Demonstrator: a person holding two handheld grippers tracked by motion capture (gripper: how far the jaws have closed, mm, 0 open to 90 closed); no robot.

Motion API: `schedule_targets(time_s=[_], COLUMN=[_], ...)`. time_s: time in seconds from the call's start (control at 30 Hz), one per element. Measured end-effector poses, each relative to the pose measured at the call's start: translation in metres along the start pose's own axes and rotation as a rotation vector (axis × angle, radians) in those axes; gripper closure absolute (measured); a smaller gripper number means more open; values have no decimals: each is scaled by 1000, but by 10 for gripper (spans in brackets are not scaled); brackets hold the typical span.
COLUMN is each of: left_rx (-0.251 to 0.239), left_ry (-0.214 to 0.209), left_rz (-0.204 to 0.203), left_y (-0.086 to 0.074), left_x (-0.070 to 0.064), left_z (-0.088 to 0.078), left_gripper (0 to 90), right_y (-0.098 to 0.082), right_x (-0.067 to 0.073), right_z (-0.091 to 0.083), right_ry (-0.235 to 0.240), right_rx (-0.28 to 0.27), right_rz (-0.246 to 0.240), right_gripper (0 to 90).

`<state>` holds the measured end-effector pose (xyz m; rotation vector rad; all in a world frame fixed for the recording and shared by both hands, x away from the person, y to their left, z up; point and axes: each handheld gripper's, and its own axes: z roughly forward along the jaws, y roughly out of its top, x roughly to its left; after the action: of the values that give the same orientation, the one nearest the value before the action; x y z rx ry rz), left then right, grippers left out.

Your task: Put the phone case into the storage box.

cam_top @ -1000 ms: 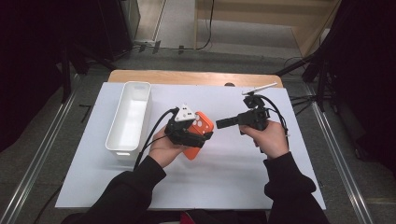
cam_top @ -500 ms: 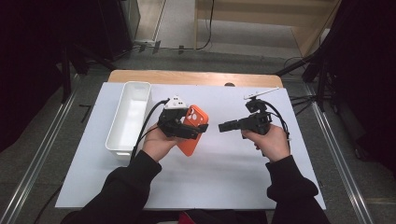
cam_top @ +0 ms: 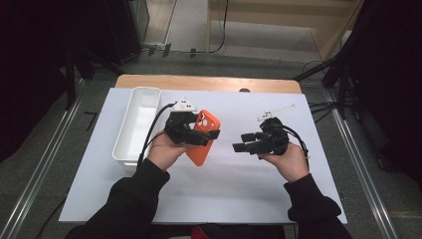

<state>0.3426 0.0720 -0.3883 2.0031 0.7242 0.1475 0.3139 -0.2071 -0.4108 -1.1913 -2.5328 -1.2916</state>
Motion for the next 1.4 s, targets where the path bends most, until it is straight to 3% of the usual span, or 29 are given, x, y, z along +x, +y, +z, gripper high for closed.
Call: schedule_targets(time_s=[0.2,0.5,0.73,0.87,1.2,1.4], left_rx=[10,17,27,24,21,16], left_ry=[-6,-23,-24,-24,-28,-31], left_rz=[0,-7,-7,-11,-11,-19], left_y=[1,2,2,2,5,7], left_x=[-1,0,2,3,4,6], left_z=[-2,-5,-7,-8,-13,-19], left_gripper=[158,158,158,158,158,158], right_y=[-12,-24,-34,-41,-61,-74], right_x=[5,10,14,15,16,15], right_z=[0,-2,-4,-4,-6,-7], right_ry=[-3,0,1,1,-6,-26], right_rx=[-30,-64,-71,-73,-72,-72], right_rz=[-47,-80,-76,-103,-92,-119], right_gripper=[344,321,318,313,307,307])
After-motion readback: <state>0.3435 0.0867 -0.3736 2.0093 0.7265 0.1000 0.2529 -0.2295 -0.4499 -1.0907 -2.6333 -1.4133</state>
